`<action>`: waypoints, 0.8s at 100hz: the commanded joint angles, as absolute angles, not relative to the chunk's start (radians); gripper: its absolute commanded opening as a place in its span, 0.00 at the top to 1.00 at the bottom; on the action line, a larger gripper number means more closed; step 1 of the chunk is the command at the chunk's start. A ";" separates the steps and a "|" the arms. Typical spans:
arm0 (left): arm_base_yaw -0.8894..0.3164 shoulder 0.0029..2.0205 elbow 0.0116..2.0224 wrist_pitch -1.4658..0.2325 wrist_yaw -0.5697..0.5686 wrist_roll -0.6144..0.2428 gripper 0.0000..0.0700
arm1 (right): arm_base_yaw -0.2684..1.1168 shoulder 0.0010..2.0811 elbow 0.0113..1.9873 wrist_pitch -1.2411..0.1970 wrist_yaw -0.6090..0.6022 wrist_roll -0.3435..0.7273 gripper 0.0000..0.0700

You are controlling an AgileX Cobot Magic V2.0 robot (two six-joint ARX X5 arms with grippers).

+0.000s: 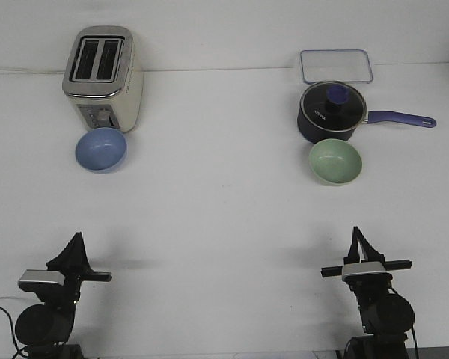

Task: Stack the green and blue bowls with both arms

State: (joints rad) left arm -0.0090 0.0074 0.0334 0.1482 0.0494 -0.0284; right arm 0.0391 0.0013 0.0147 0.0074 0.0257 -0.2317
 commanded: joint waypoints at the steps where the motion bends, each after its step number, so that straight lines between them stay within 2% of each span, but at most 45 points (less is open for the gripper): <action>1: -0.008 0.009 0.014 0.158 0.045 -0.035 0.98 | 0.040 0.001 0.013 0.019 0.026 -0.236 1.00; 80: -0.008 0.009 0.014 0.158 0.045 -0.035 0.98 | 0.040 0.001 0.013 0.020 0.022 -0.226 1.00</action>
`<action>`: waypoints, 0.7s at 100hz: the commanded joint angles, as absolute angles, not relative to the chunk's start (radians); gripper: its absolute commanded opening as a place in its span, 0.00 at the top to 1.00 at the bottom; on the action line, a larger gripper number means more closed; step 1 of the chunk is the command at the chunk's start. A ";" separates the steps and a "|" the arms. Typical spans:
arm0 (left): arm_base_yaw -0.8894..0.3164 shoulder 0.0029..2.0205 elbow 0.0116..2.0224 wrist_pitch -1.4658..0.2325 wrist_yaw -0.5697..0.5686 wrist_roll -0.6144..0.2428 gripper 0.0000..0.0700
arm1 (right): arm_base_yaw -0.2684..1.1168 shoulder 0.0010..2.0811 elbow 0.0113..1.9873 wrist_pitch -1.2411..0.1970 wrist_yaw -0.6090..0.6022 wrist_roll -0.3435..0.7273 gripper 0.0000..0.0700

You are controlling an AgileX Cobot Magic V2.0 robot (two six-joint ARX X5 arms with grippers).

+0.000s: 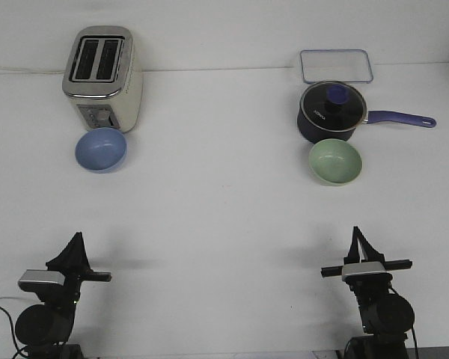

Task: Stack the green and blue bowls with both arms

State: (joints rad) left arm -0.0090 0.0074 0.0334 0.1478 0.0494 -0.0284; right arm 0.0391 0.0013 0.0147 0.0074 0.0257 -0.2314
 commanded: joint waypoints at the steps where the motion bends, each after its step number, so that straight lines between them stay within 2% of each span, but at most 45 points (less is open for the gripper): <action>1: -0.008 0.009 0.014 0.158 0.045 -0.035 0.98 | 0.040 0.001 0.013 0.020 0.021 -0.222 1.00; 25: -0.008 0.009 0.014 0.158 0.045 -0.035 0.98 | 0.040 0.001 0.013 0.062 -0.001 -0.006 1.00; 37: -0.008 0.009 0.014 0.158 0.045 -0.035 0.98 | 0.040 0.001 0.013 0.073 0.000 0.031 1.00; 51: -0.008 0.009 0.014 0.158 0.045 -0.035 0.98 | 0.040 0.001 0.015 0.064 0.001 0.223 1.00; 70: -0.008 0.009 0.014 0.158 0.045 -0.035 0.98 | 0.039 0.045 0.152 -0.125 0.055 0.364 1.00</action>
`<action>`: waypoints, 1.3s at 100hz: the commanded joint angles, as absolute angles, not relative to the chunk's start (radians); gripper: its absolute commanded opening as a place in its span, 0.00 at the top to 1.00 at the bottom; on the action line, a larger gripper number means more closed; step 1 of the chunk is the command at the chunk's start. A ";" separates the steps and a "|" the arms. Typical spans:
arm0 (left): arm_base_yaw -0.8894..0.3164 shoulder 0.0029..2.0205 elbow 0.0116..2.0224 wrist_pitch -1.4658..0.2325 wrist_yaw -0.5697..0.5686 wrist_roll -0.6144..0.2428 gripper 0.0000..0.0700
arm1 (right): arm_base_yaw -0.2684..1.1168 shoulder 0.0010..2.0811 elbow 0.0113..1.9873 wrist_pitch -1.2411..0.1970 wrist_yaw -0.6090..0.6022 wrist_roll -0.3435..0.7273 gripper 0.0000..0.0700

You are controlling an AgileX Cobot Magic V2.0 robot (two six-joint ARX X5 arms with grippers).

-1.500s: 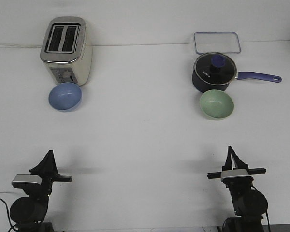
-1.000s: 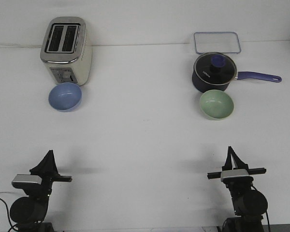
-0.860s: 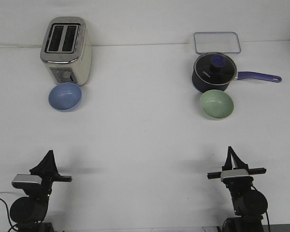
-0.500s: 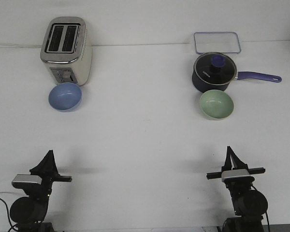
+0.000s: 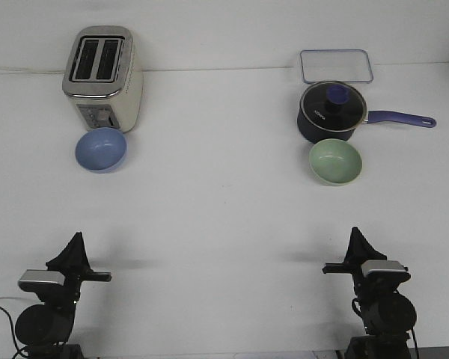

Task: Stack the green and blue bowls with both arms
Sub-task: 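Reach the right gripper forward to the pale green bowl's rim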

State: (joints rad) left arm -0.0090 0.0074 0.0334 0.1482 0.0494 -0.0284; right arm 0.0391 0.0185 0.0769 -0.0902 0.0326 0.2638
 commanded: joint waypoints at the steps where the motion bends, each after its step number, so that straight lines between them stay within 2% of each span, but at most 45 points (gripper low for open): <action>1: -0.008 0.009 0.014 0.158 0.045 -0.035 0.98 | 0.039 0.051 0.163 -0.135 0.056 0.366 1.00; 14: -0.008 0.009 0.014 0.157 0.045 -0.035 0.98 | 0.039 0.188 0.337 -0.224 0.076 0.366 1.00; 30: -0.008 0.009 0.014 0.158 0.045 -0.035 0.98 | 0.038 0.459 0.580 -0.369 0.091 0.334 0.98; 34: -0.008 0.009 0.014 0.158 0.045 -0.035 0.98 | 0.038 0.527 0.636 -0.397 0.090 0.309 0.86; 43: -0.008 0.009 0.014 0.158 0.045 -0.035 0.98 | 0.038 0.673 0.748 -0.440 0.091 0.281 0.34; 45: -0.008 0.009 0.014 0.158 0.045 -0.035 0.98 | 0.038 0.707 0.772 -0.445 0.090 0.280 0.28; 48: -0.008 0.009 0.014 0.158 0.045 -0.035 0.98 | 0.037 0.752 0.804 -0.453 0.089 0.278 0.24; 86: -0.008 0.009 0.014 0.158 0.045 -0.035 0.98 | -0.068 1.335 1.137 -0.491 0.066 0.192 0.23; 103: -0.008 0.009 0.014 0.158 0.045 -0.035 0.98 | -0.123 1.565 1.246 -0.494 0.004 0.186 0.23; 130: -0.008 0.009 0.014 0.158 0.045 -0.035 0.98 | -0.163 1.810 1.359 -0.499 -0.040 0.186 0.24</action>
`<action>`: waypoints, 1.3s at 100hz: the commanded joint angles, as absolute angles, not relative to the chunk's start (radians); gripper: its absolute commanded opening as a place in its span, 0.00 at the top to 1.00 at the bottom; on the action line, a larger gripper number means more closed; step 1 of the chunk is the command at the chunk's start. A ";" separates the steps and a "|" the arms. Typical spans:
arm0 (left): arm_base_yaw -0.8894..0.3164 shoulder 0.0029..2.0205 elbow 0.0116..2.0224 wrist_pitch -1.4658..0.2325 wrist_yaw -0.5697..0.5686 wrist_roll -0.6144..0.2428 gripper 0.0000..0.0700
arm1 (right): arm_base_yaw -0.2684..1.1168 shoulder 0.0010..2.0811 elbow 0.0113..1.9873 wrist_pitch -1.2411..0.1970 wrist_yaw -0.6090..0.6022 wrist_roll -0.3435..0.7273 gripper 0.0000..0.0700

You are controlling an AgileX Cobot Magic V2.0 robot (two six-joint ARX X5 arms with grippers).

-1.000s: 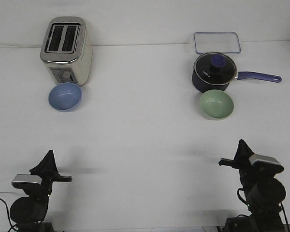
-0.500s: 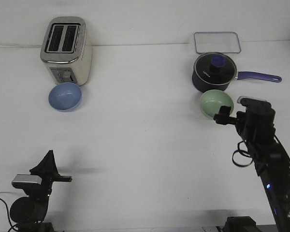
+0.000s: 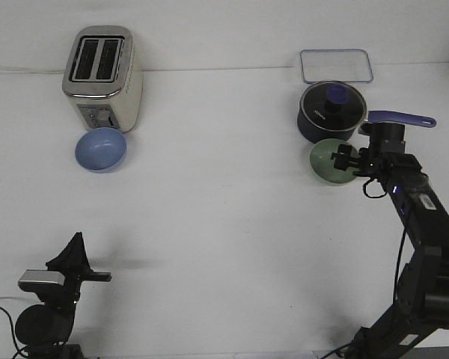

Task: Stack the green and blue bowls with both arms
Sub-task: 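Reach the right gripper forward to the pale green bowl's rim, then grasp the green bowl rim with the right gripper and carry it toward the table center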

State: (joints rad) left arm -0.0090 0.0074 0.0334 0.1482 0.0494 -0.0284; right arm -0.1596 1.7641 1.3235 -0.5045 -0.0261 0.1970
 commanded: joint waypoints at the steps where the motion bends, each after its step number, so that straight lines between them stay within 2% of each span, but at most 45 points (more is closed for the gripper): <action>1: -0.008 0.009 0.014 0.158 0.045 -0.035 0.98 | -0.163 1.814 1.360 -0.499 -0.045 0.186 0.24; 5: -0.008 0.009 0.014 0.158 0.045 -0.035 0.98 | -0.165 1.835 1.364 -0.493 -0.060 0.186 0.27; 9: -0.008 0.009 0.014 0.158 0.045 -0.035 0.98 | -0.165 1.850 1.365 -0.486 -0.078 0.184 0.37; 13: -0.008 0.009 0.014 0.158 0.045 -0.035 0.98 | -0.165 1.856 1.365 -0.485 -0.096 0.179 0.56; 21: -0.008 0.009 0.014 0.158 0.045 -0.035 0.98 | -0.165 1.861 1.365 -0.483 -0.126 0.161 1.00; 40: -0.008 0.009 0.014 0.158 0.045 -0.035 0.98 | -0.166 1.835 1.372 -0.507 -0.145 0.152 1.00; 54: -0.008 0.009 0.014 0.158 0.045 -0.035 0.98 | -0.169 1.737 1.372 -0.521 -0.174 0.148 1.00; 74: -0.008 0.009 0.014 0.158 0.045 -0.035 0.98 | -0.163 1.544 1.371 -0.577 -0.315 0.155 1.00; 84: -0.008 0.009 0.014 0.158 0.045 -0.035 0.98 | -0.131 1.461 1.364 -0.634 -0.334 0.145 1.00; 94: -0.008 0.009 0.014 0.158 0.045 -0.035 0.98 | -0.073 1.386 1.320 -0.683 -0.346 0.145 1.00; 107: -0.008 0.009 0.014 0.157 0.045 -0.035 0.98 | 0.047 1.282 1.178 -0.671 -0.362 0.146 1.00; 130: -0.008 0.009 0.014 0.159 0.045 -0.035 0.98 | 0.327 1.174 0.884 -0.511 -0.365 0.304 1.00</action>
State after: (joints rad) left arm -0.0090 0.0074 0.0334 0.1482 0.0494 -0.0284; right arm 0.2657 1.1744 0.9249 -0.5602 -0.3622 0.2157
